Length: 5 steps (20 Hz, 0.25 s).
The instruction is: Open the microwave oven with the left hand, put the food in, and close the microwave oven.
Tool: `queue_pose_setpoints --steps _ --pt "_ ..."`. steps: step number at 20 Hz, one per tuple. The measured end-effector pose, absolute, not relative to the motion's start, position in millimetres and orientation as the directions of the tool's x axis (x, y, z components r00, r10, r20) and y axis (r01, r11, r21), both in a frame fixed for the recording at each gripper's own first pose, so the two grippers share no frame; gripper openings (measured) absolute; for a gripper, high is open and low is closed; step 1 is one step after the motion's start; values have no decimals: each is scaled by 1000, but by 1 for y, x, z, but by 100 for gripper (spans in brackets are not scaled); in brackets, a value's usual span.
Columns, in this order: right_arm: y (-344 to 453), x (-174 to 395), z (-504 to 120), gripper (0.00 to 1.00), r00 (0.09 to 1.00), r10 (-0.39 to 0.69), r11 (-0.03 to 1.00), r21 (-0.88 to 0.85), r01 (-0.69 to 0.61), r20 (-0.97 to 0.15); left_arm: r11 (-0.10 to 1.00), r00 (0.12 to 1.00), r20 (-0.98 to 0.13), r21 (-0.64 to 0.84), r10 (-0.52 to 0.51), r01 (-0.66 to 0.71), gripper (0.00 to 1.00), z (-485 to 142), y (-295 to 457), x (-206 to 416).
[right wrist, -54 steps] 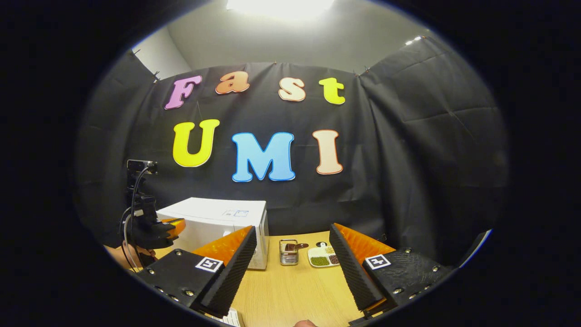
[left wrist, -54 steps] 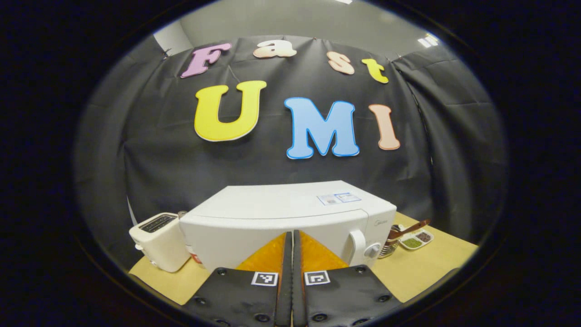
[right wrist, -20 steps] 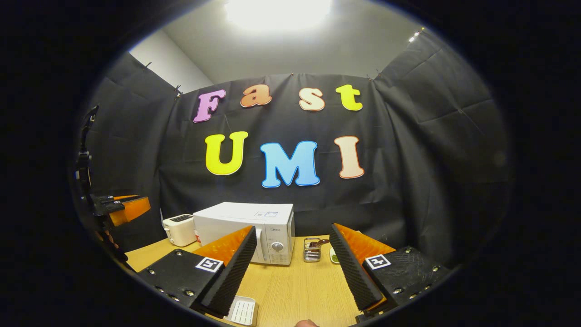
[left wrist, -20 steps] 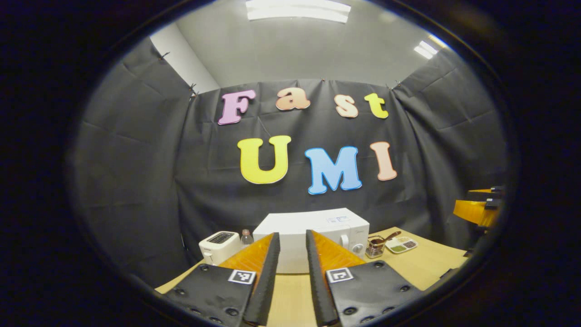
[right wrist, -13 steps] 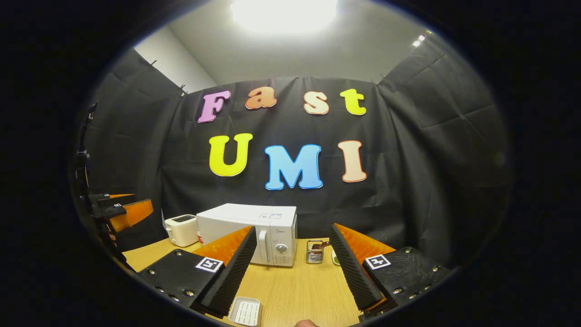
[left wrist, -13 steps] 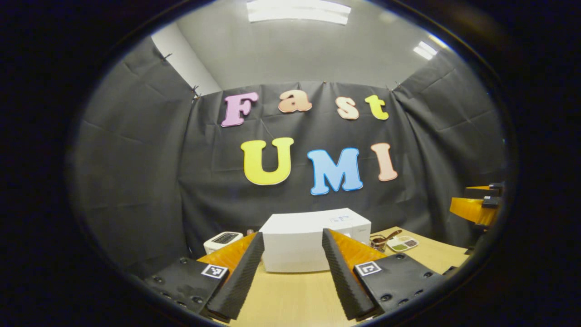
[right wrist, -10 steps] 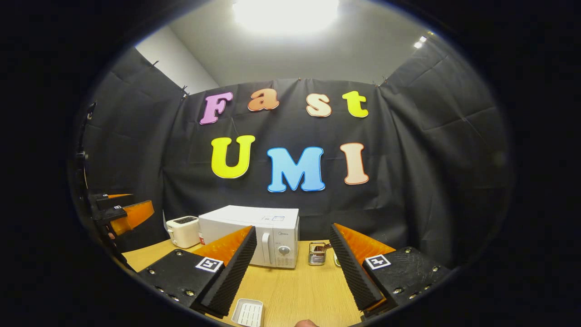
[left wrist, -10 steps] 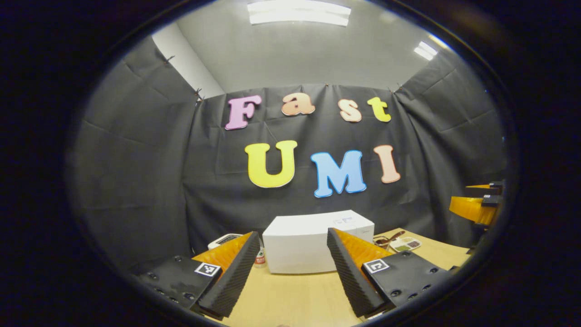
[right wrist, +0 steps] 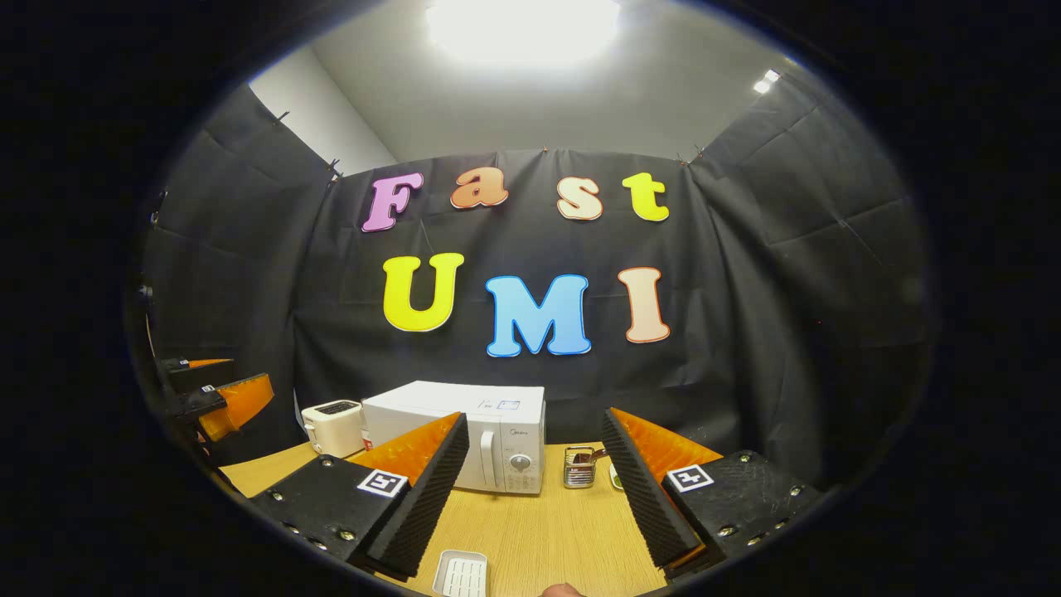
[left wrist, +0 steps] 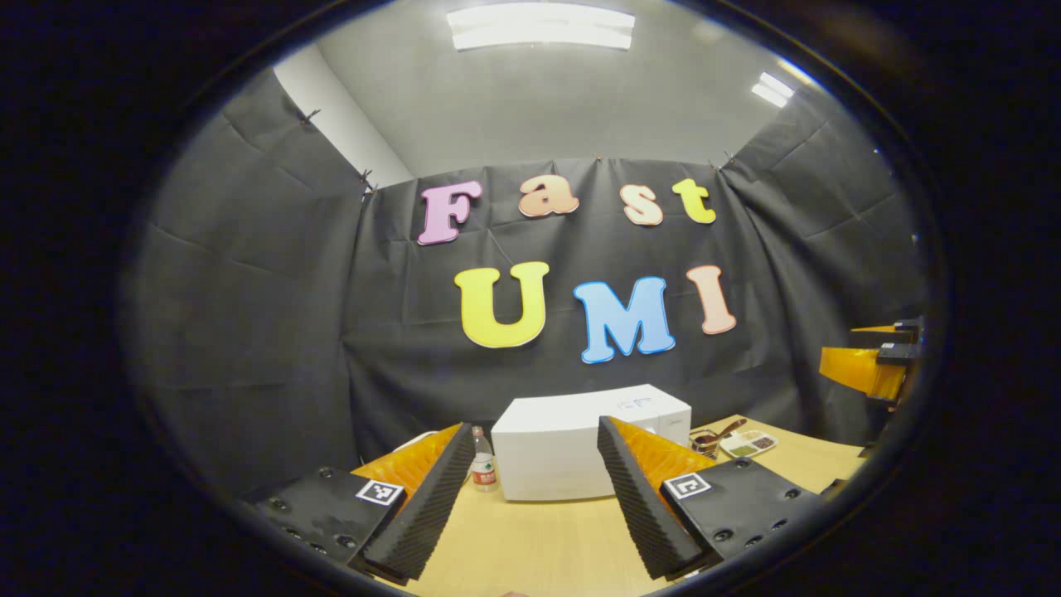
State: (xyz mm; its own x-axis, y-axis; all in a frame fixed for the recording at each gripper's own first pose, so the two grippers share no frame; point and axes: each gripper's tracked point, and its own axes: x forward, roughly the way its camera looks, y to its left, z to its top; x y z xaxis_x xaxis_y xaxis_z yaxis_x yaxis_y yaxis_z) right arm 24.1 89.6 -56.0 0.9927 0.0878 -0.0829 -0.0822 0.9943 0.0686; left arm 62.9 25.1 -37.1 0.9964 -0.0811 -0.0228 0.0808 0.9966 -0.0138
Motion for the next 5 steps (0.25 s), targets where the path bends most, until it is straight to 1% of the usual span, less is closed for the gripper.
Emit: queue_pose_setpoints --steps 5 --pt "92 20 -54 98 993 84 996 48 -81 -77 997 997 -23 -33 -78 77 100 -39 29 60"
